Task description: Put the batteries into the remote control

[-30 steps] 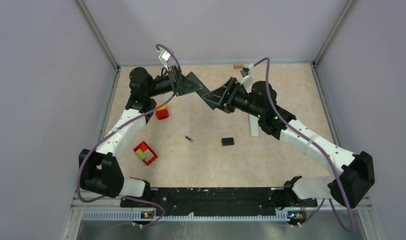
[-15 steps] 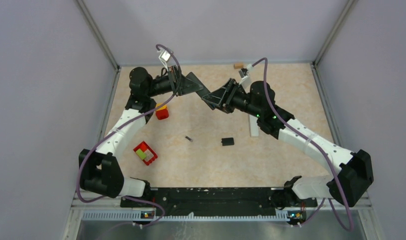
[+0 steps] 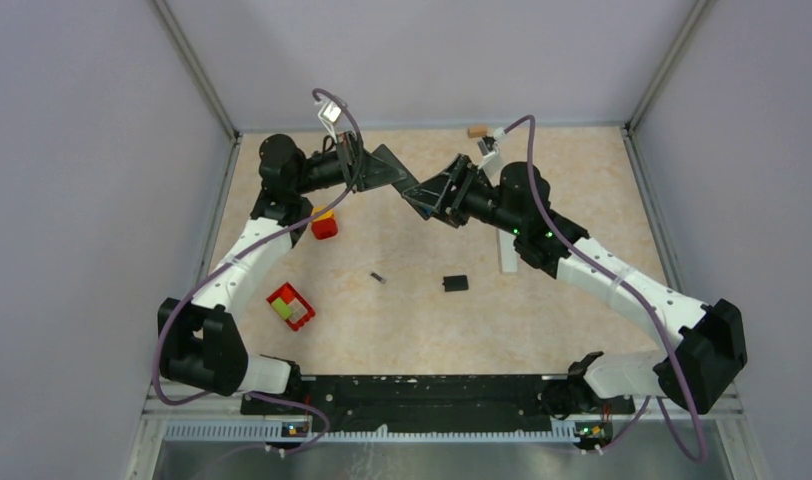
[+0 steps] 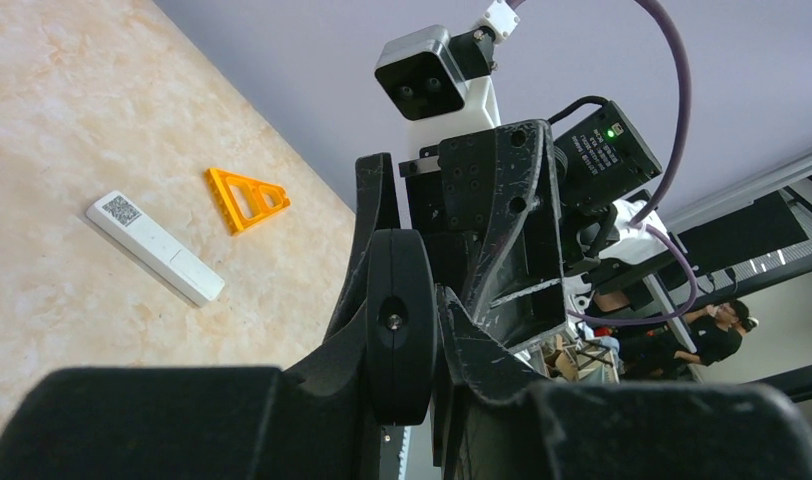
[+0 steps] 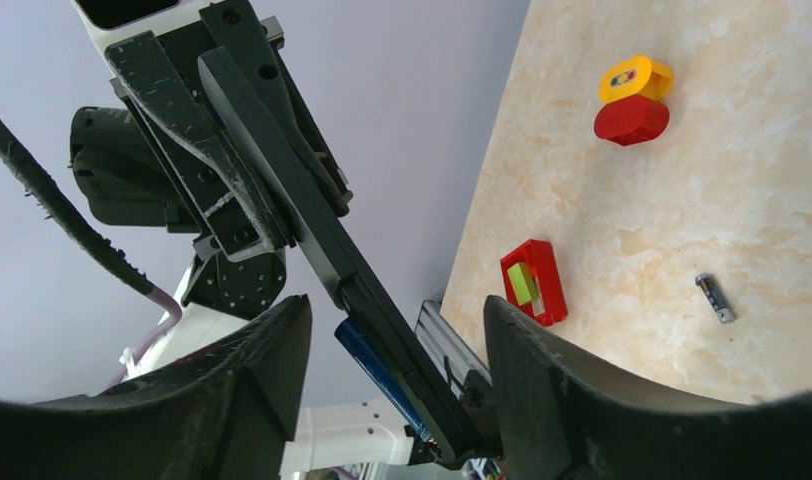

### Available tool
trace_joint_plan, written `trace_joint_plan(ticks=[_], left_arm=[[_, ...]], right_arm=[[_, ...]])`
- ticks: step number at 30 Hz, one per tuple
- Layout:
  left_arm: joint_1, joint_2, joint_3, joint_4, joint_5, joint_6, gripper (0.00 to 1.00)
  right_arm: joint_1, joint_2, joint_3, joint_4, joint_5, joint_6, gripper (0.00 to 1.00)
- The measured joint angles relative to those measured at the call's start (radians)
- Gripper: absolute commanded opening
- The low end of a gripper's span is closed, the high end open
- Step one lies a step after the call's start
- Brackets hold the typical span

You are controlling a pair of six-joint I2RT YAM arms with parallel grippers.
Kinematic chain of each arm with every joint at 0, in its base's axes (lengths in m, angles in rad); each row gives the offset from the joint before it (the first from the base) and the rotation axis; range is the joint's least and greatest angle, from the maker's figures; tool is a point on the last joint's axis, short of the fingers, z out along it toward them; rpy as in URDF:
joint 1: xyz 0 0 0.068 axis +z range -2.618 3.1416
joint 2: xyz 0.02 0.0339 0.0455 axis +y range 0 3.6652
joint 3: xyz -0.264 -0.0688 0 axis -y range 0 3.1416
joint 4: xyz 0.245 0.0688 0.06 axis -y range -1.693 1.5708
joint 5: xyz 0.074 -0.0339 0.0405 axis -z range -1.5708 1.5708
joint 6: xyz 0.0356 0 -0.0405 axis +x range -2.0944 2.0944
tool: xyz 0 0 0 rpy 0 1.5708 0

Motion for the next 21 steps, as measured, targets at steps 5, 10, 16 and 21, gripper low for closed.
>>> trace_joint_plan(ticks=[5,10,16,21], left_arm=[[0.0,0.0,0.0,0.0,-0.001,0.004,0.0],[0.0,0.0,0.0,0.0,-0.004,0.007,0.0],[0.0,0.0,0.0,0.0,-0.007,0.006,0.0],[0.0,0.0,0.0,0.001,-0.007,0.003,0.0]], right_arm=[[-0.001,-0.002,0.0,0.0,0.01,-0.014,0.75],[-0.003,-0.014,-0.001,0.0,0.02,-0.025,0.71],[-0.013,-0.077,-0.065,0.06,0.027,-0.033,0.59],[-0.015,-0.083,-0.09,0.094,0.026,-0.044,0.51]])
